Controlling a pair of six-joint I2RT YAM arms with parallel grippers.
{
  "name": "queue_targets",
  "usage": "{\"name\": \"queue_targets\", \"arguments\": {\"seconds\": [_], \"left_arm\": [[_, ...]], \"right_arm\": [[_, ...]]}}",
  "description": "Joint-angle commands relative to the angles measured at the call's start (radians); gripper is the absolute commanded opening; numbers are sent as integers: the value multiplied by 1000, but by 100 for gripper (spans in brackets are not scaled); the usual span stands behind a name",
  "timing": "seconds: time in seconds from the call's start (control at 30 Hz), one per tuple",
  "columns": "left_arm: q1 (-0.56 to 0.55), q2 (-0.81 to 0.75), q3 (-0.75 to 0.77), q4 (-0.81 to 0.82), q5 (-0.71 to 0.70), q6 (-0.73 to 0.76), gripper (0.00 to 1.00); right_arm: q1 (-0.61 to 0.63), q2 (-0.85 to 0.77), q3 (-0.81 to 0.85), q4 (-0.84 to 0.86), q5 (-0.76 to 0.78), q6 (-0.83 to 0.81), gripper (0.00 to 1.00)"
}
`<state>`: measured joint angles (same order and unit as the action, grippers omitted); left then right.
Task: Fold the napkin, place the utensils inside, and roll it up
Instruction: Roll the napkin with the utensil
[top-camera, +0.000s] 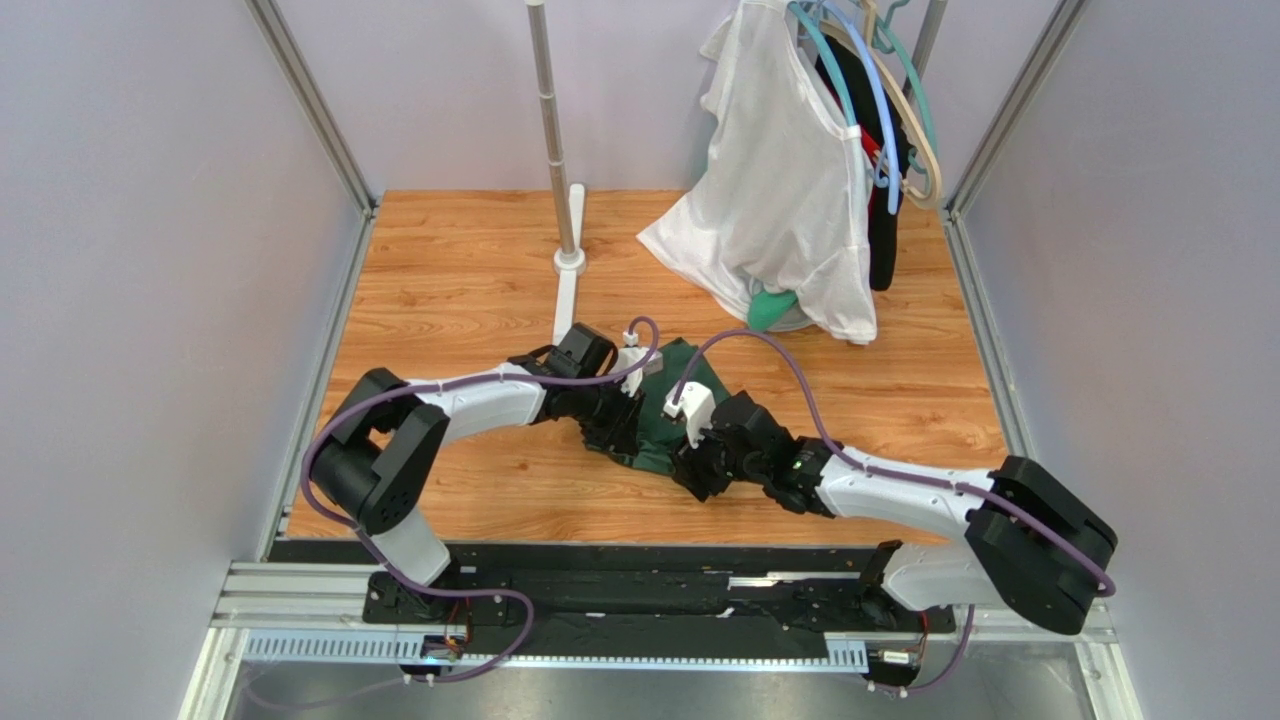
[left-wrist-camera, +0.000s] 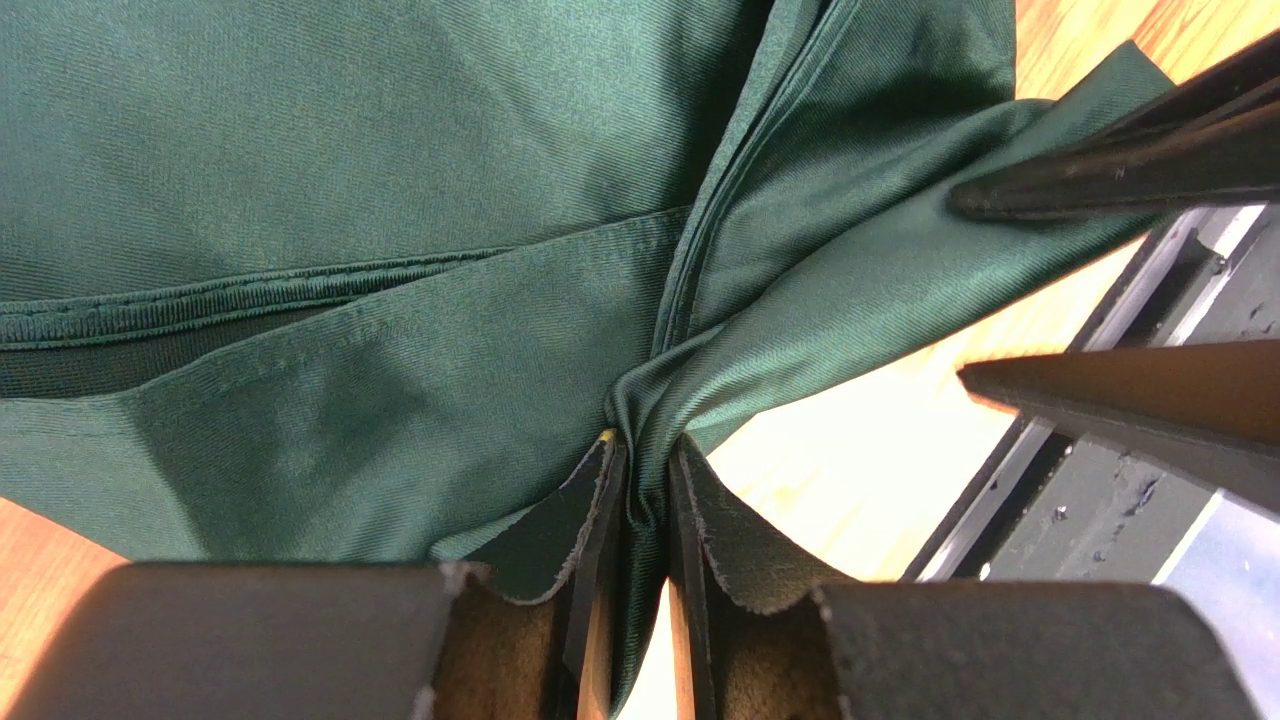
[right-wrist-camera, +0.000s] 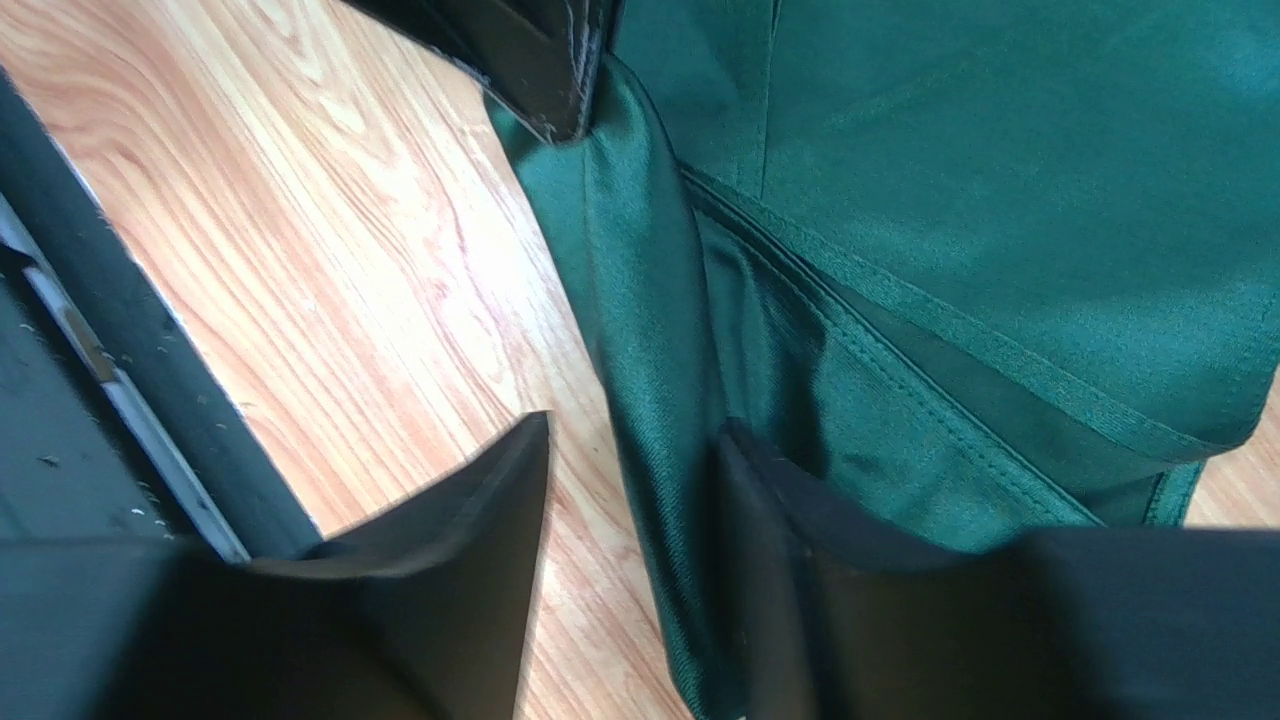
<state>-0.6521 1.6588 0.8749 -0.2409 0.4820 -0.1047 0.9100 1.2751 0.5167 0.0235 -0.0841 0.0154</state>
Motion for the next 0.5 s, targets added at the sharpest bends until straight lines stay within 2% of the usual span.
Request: {"name": "queue_targets", "arguments": {"seconds": [0.0,0.03,0.07,0.1,0.23,0.47], "left_arm": [[2,10,27,-20,10,14,23],[2,9,26,-18,9,11,24],[3,7,24,-14,10,11,23],[2,-1,22,-11,7,13,24],[3,-8,18,-6,-6,2,29],[3,-33,-4,3,-54,-21,50]], "right_arm": [[6,27,49,-16,40,-6,39],[6,33,55,-19,38,-5,22],[6,49,65,-49,35,1,14],[4,58,81,-74,35,6,11],[4,96,114,-111,23,18,7],[-17,139,143,-162,-40,55,3]]}}
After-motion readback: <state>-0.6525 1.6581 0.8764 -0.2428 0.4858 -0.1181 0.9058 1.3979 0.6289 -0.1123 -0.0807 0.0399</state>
